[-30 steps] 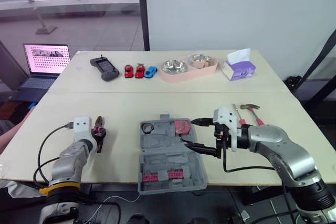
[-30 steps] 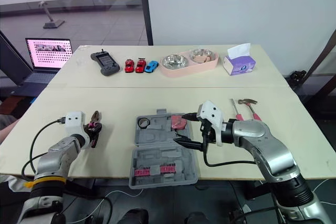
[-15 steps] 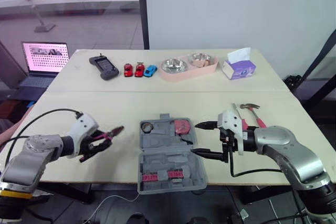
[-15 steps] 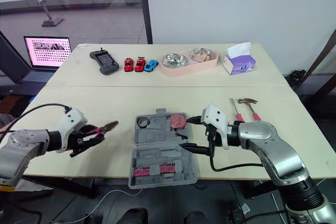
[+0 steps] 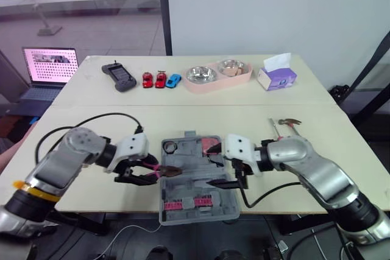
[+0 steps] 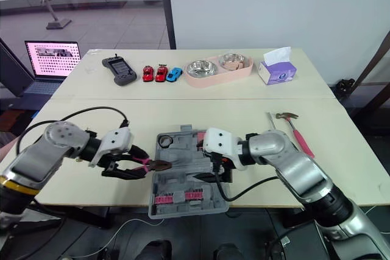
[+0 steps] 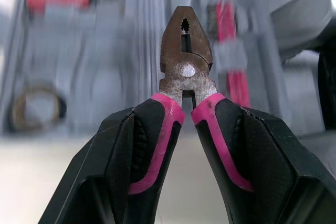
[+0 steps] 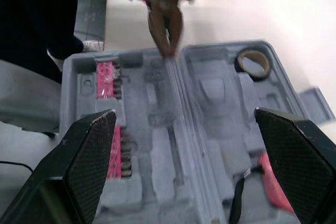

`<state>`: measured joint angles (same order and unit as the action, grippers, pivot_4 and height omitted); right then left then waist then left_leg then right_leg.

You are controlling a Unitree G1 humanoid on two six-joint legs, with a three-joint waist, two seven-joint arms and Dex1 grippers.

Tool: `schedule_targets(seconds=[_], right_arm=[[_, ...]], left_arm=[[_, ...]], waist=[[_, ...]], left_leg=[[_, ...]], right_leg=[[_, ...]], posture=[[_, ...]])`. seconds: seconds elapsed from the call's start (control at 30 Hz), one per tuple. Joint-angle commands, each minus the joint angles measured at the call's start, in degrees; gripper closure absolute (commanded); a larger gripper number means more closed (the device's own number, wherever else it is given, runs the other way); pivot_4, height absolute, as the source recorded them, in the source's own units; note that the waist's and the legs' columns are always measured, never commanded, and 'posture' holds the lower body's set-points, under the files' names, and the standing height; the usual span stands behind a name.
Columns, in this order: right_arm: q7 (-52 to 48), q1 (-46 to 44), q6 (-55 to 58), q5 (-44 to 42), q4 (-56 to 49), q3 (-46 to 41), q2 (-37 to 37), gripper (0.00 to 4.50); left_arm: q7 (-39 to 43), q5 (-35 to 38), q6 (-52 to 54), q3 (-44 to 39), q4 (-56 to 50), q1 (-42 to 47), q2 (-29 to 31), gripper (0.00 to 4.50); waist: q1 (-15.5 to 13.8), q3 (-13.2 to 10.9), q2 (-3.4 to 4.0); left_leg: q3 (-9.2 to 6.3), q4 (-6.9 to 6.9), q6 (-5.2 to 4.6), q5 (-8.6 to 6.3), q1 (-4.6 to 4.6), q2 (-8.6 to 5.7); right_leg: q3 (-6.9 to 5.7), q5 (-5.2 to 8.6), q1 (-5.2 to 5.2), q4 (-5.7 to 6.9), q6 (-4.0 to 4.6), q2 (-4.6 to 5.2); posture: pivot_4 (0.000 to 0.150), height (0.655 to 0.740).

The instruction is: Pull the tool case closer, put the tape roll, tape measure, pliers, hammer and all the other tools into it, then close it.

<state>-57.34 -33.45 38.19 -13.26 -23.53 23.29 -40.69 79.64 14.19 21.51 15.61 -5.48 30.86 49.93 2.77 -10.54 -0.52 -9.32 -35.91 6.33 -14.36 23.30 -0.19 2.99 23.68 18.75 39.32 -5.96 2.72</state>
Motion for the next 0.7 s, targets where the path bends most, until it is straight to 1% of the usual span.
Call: schedule_targets(seconds=[0.03, 0.1, 0.23, 0.5, 0.7], right_arm=[[2.0, -4.2, 3.8, 3.0, 1.3, 3.7, 3.2, 0.00], [3.5, -6.5, 6.2, 4.5, 3.3, 5.7, 5.9, 0.00], [5.0, -8.8, 8.5, 6.1, 5.8, 7.0, 8.7, 0.00], [5.8, -10.0, 11.9, 6.2, 6.7, 8.0, 11.8, 0.00], [6.3, -10.3, 12.8, 6.4, 7.0, 8.2, 13.1, 0.00]], left_arm=[[1.3, -1.4, -2.2, 1.3, 1.2, 3.1, -1.4, 2.02], [1.3, -2.2, -2.7, 2.3, 2.8, 4.7, -3.1, 2.02], [2.0, -2.9, -3.6, 2.9, 4.4, 6.4, -4.6, 2.02], [0.4, -4.6, -4.3, 3.4, 5.8, 8.5, -7.9, 2.02], [0.2, -4.9, -3.9, 3.4, 5.1, 8.1, -8.6, 2.02]], waist=[[0.0, 0.0, 0.00], [0.1, 0.0, 0.00], [0.1, 0.0, 0.00], [0.1, 0.0, 0.00], [1.1, 0.0, 0.00]], left_leg=[[-0.02, -0.01, 0.00, 0.00, 0.00, 0.00], [-0.04, -0.03, 0.01, 0.01, 0.00, 0.00], [-0.11, -0.08, 0.02, 0.01, 0.04, -0.01], [-0.15, -0.14, 0.03, 0.02, 0.05, -0.02], [-0.20, -0.13, 0.03, 0.02, 0.05, -0.02]], right_leg=[[0.00, 0.00, 0.00, 0.03, 0.00, -0.01], [-0.01, 0.00, 0.01, 0.06, 0.00, -0.03], [-0.06, 0.00, 0.02, 0.08, 0.00, -0.03], [-0.09, 0.00, 0.01, 0.11, 0.00, -0.03], [-0.13, 0.00, 0.01, 0.14, 0.00, -0.04]], posture=[[0.150, 0.7400], [0.150, 0.7400], [0.150, 0.7400], [0.150, 0.7400], [0.150, 0.7400]])
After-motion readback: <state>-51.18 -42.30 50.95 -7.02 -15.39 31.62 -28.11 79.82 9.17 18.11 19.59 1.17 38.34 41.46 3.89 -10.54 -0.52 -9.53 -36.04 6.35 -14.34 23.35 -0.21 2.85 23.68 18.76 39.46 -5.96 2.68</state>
